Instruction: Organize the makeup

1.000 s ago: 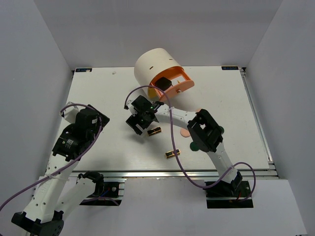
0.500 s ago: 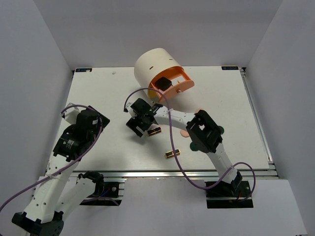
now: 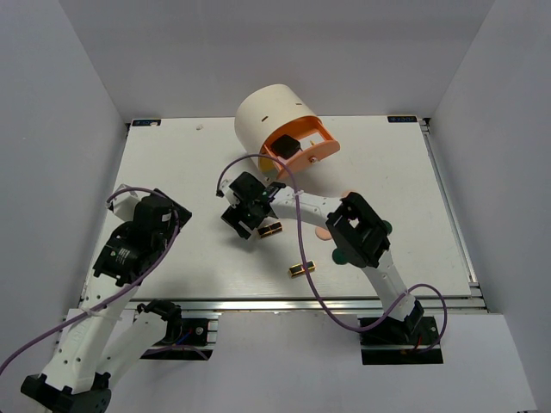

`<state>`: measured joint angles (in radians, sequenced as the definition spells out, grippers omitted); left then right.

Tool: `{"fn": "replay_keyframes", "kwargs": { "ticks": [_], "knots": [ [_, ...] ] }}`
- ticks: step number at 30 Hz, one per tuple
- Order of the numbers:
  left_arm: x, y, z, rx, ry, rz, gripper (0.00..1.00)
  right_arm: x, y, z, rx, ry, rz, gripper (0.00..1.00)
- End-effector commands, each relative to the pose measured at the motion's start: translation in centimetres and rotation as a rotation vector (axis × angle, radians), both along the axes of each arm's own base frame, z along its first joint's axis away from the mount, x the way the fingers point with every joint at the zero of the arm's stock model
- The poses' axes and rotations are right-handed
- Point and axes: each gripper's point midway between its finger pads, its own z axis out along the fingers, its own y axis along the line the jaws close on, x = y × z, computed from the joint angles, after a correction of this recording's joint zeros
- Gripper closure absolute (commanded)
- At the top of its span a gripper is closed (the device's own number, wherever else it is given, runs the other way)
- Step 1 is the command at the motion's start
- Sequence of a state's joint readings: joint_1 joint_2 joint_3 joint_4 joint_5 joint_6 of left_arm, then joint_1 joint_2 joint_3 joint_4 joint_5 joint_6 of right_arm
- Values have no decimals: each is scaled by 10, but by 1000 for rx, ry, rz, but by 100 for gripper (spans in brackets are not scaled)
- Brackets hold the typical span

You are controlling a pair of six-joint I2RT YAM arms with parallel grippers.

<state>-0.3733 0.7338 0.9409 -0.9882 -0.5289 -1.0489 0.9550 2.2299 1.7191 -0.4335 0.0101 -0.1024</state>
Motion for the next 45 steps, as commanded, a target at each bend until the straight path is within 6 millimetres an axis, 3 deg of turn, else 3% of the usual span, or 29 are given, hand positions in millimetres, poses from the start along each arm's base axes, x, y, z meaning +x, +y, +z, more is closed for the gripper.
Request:
{"fn": "replay_keyframes", "kwargs": {
  "ticks": [1, 2, 4, 5, 7, 11, 18, 19, 26, 29, 32, 35, 36, 45],
  "knots": [
    [1, 3, 2, 4, -14, 21, 2, -14, -11, -16, -46, 39, 59, 52],
    [2, 3, 3, 4, -16, 21, 2, -13, -8, -11, -38, 28, 67, 69],
    [2, 3, 3, 8, -18, 17, 2, -4, 2, 6, -5, -10, 86, 81],
    [3, 3, 3, 8, -20, 17, 2, 1, 7, 16, 13, -40, 103, 92],
    [3, 4, 4, 12, -23, 21, 2, 9, 19, 40, 57, -89, 120, 100],
    [0, 6, 7, 9, -40, 28, 2, 13, 32, 86, 152, -134, 151, 100],
    [-6, 13, 10, 12, -65, 46, 2, -5, 31, 153, 293, -154, 250, 100],
    [-6, 14, 11, 14, -69, 49, 2, -7, 32, 179, 356, -187, 273, 100],
    [-4, 13, 15, 15, -95, 39, 2, -20, 18, 270, 570, -306, 389, 100],
    [-1, 8, 14, 6, -107, 15, 2, -16, 7, 310, 654, -348, 367, 100],
    [3, 3, 13, -5, -126, -10, 2, 1, -11, 348, 725, -389, 271, 100],
    [7, -3, 11, -11, -139, -43, 2, 32, -43, 372, 767, -426, 134, 100],
    [10, -6, 12, -14, -153, -54, 2, 49, -64, 378, 766, -453, 77, 100],
    [25, -21, 11, -20, -172, -123, 2, 130, -172, 352, 710, -436, -231, 100]
  ]
}}
